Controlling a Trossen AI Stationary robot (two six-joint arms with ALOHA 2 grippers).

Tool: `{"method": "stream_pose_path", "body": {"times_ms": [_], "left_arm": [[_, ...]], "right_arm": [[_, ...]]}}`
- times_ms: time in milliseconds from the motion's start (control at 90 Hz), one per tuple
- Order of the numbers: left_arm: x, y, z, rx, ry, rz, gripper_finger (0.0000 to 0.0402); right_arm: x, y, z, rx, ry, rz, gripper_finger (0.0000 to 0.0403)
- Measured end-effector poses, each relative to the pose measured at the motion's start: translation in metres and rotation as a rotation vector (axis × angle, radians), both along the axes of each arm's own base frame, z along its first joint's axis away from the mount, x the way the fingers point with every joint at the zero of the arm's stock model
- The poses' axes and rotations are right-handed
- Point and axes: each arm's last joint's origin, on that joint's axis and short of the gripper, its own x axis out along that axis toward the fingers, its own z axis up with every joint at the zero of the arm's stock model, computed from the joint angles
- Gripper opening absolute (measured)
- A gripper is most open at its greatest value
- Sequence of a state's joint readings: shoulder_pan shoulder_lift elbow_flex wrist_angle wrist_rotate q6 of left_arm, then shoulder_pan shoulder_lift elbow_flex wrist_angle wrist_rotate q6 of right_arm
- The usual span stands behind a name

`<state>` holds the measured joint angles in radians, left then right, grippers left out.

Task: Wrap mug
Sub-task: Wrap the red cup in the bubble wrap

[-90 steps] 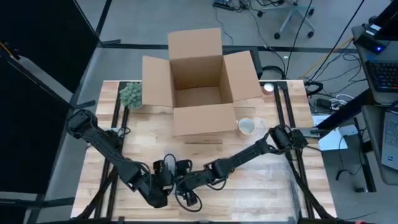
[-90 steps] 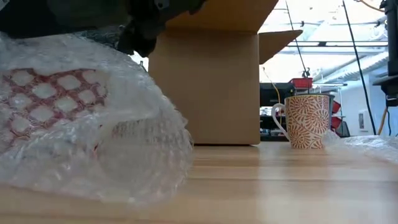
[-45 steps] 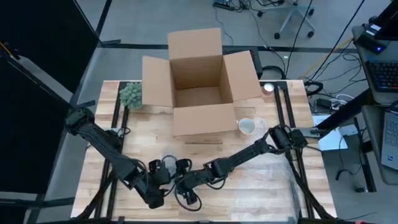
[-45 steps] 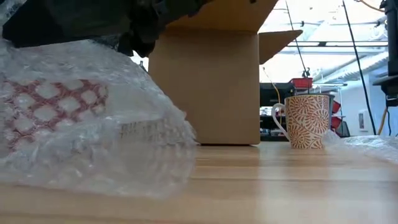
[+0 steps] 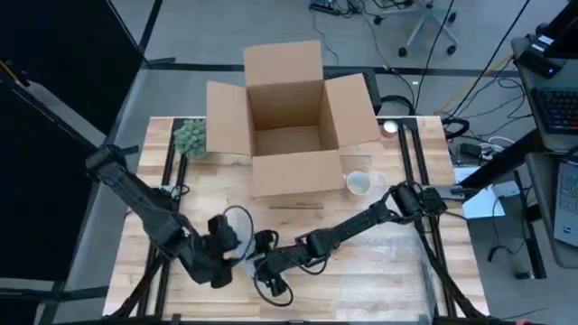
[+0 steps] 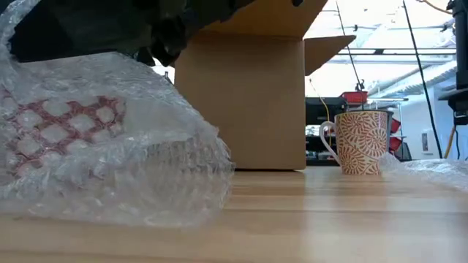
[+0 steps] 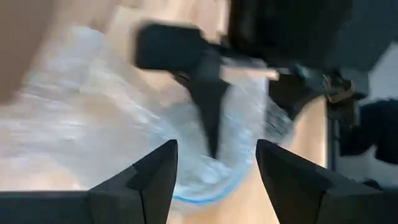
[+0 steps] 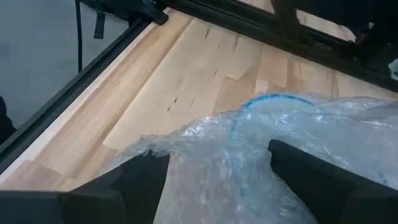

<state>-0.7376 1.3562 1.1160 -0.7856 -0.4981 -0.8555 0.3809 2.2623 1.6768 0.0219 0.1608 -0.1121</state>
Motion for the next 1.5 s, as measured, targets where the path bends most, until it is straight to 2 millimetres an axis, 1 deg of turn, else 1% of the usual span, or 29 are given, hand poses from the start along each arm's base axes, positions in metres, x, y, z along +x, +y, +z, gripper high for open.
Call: {"method": "stream_pose_path", "body": {"times_ms": [100, 178, 256, 411, 511, 722, 822, 889, 1067, 1244, 1367, 1500], "left_arm": [[0.000, 0.005, 0.001, 0.068, -0.018, 0.020, 0.0206], [0.002, 0.008, 0.000, 0.089, -0.015, 0.018, 0.0206], [0.004, 0.013, -0.006, 0.104, 0.001, 0.032, 0.0206], [0.006, 0.026, -0.025, 0.126, 0.053, 0.097, 0.0206], [0.006, 0.030, -0.030, 0.120, 0.062, 0.129, 0.0206], [0.010, 0.020, -0.031, 0.021, 0.035, 0.098, 0.0206], [0.013, 0.015, -0.036, 0.004, 0.036, 0.111, 0.0206], [0.017, 0.011, -0.044, -0.008, 0.055, 0.130, 0.0206], [0.028, 0.002, -0.074, 0.036, 0.164, 0.121, 0.0205], [0.039, 0.001, -0.093, 0.045, 0.216, 0.132, 0.0205], [0.042, 0.003, -0.092, 0.028, 0.239, 0.134, 0.0205], [0.040, 0.001, -0.073, 0.005, 0.262, 0.111, 0.0205]], "right_arm": [[0.000, 0.000, 0.000, -0.004, -0.001, 0.003, 0.0263], [0.000, 0.000, 0.000, 0.000, -0.002, 0.002, 0.0263], [0.000, 0.000, 0.000, -0.001, -0.002, 0.004, 0.0263], [0.000, 0.001, 0.000, 0.001, -0.007, 0.006, 0.0263], [0.000, 0.001, 0.001, 0.001, -0.008, 0.006, 0.0263], [0.000, 0.001, 0.001, 0.002, -0.008, 0.007, 0.0263], [0.000, 0.001, 0.001, 0.001, -0.007, 0.007, 0.0263], [0.000, 0.000, 0.000, 0.002, -0.005, 0.008, 0.0263], [0.000, 0.000, 0.000, 0.001, -0.005, 0.008, 0.0263], [0.000, 0.001, 0.000, 0.000, -0.002, 0.009, 0.0263], [0.000, 0.001, 0.000, 0.000, -0.002, 0.009, 0.0263], [0.000, 0.001, 0.001, 0.001, -0.004, 0.009, 0.0263]]}}
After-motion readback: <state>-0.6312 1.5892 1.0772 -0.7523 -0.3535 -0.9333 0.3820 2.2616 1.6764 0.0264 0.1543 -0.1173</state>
